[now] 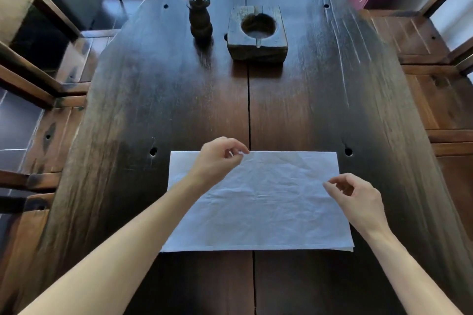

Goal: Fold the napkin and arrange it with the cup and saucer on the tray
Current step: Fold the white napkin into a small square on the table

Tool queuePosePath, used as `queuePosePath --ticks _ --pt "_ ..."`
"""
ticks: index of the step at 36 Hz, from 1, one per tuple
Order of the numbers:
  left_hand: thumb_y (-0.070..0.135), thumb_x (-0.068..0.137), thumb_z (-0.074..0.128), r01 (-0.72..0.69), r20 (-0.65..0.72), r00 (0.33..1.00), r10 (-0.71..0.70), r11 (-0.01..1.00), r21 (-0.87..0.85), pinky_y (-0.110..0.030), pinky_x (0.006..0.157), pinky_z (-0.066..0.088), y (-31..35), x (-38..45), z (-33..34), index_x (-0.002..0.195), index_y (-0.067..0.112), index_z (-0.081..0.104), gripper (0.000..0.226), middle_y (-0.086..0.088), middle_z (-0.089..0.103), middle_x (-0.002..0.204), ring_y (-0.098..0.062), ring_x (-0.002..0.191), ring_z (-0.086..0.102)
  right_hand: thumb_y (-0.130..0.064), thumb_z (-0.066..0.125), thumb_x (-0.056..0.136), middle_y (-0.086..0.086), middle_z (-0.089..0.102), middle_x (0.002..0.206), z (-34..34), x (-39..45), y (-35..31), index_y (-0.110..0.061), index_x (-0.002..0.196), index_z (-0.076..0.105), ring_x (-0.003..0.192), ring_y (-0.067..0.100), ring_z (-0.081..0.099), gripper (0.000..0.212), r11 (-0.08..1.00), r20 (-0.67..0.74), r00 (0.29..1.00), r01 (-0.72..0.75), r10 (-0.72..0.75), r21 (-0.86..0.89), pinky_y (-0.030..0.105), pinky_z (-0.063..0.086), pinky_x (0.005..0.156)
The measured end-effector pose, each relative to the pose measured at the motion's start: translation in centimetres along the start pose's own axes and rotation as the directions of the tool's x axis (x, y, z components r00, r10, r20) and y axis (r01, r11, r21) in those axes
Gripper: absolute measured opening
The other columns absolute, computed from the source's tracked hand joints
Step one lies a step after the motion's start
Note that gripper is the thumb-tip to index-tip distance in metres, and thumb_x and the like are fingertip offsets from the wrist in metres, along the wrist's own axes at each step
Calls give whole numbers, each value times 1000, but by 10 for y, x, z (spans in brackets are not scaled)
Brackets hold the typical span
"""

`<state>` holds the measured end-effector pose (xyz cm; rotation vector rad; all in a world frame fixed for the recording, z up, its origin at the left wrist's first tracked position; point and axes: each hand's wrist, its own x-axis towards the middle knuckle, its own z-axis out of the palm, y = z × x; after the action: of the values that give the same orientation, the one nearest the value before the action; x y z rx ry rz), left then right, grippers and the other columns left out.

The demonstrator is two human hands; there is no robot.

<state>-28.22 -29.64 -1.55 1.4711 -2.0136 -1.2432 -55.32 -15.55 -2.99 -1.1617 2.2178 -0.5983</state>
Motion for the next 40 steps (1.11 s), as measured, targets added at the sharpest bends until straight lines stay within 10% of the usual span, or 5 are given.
queuePosePath --ticks 16,26,33,40 --pt "21 86 73 -44 225 974 -3 978 205 -8 53 39 37 85 74 96 14 78 13 9 54 72 -5 66 50 -38 75 87 -8 64 76 32 -22 -4 -24 85 69 71 7 61 15 981 77 992 -107 96 160 15 43 59" --pt "32 79 82 -39 273 960 -67 930 366 -37 79 51 3 79 19 89 21 79 15 5 54 82 -11 75 52 -58 53 94 -11 60 88 83 -77 -52 -28 93 57 86 10 60 30 989 192 981 63 -37 -135 31 48 71" --pt "35 81 76 -93 316 946 -75 869 486 -31 70 43 0 79 26 86 26 73 11 9 48 87 -13 83 51 -65 36 97 -7 59 99 103 -115 -66 -25 101 47 94 12 60 41 982 172 985 17 16 -190 31 42 69" --pt "26 86 71 -121 377 921 -97 849 514 -43 82 55 2 93 30 87 18 74 9 14 51 78 -16 85 54 -50 77 73 -7 50 59 136 -130 -47 -22 69 52 50 14 55 38 961 -82 994 41 -66 -275 27 39 42"
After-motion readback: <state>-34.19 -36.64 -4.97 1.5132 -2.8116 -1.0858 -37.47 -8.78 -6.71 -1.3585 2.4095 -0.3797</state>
